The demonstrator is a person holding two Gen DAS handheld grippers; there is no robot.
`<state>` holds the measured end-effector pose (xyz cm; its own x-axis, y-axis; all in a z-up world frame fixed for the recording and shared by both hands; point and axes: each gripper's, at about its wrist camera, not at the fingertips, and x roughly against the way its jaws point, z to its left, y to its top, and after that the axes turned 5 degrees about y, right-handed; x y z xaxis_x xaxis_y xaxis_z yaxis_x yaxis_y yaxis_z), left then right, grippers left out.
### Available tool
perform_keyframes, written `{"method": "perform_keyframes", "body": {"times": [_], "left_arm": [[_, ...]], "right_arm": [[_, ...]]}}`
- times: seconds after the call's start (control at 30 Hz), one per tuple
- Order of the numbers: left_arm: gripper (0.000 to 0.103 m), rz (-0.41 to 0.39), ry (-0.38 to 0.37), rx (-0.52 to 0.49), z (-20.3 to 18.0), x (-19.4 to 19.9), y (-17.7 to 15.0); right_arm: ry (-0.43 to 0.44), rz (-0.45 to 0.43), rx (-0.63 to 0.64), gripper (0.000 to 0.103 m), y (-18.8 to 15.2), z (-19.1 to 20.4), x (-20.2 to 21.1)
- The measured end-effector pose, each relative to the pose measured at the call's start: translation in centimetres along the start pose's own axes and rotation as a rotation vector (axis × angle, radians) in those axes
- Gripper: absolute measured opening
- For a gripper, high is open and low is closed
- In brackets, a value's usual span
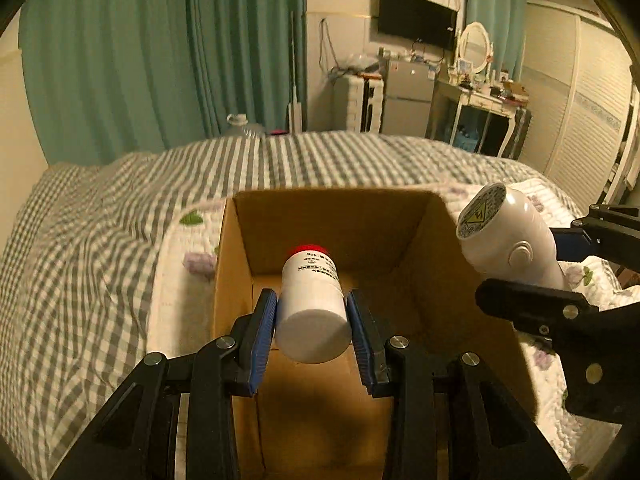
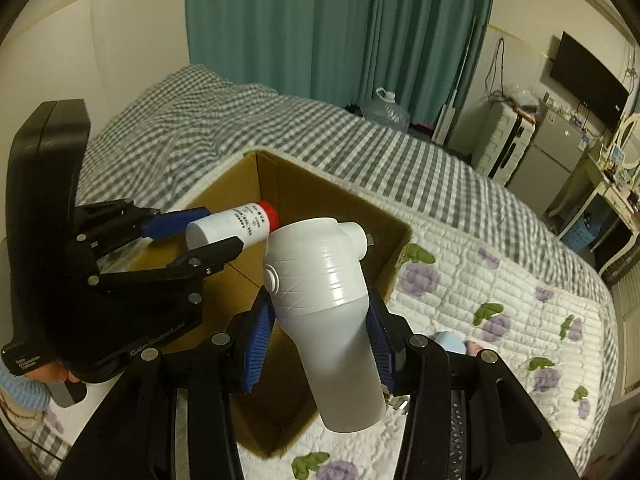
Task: Organize rigid objects
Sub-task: 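Carry both bottles over the cardboard box and release them inside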
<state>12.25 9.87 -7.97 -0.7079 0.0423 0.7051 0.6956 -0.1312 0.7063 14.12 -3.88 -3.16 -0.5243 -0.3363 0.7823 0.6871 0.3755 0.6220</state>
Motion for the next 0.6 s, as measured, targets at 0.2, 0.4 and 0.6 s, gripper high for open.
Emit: {"method": "perform_keyframes", "body": {"times": [0.2, 0.4, 0.6], "left_arm": [[0.048, 0.033, -0.021, 0.034, 0.5, -0.9, -0.5], [0.062, 0.019, -0.017, 0.059, 0.8, 0.2, -0.2], [0.063, -0.038, 0.005, 0.107, 2.1, 2.7, -0.6]], "right_arm": [[0.002, 0.008, -0.030, 0.044, 0.6, -0.4, -1.8], [-0.008, -0.014, -0.040, 0.045, 1.1, -0.2, -1.5], [-0.020, -0.022, -0.081, 0.045, 1.6, -0.1, -2.5]]}}
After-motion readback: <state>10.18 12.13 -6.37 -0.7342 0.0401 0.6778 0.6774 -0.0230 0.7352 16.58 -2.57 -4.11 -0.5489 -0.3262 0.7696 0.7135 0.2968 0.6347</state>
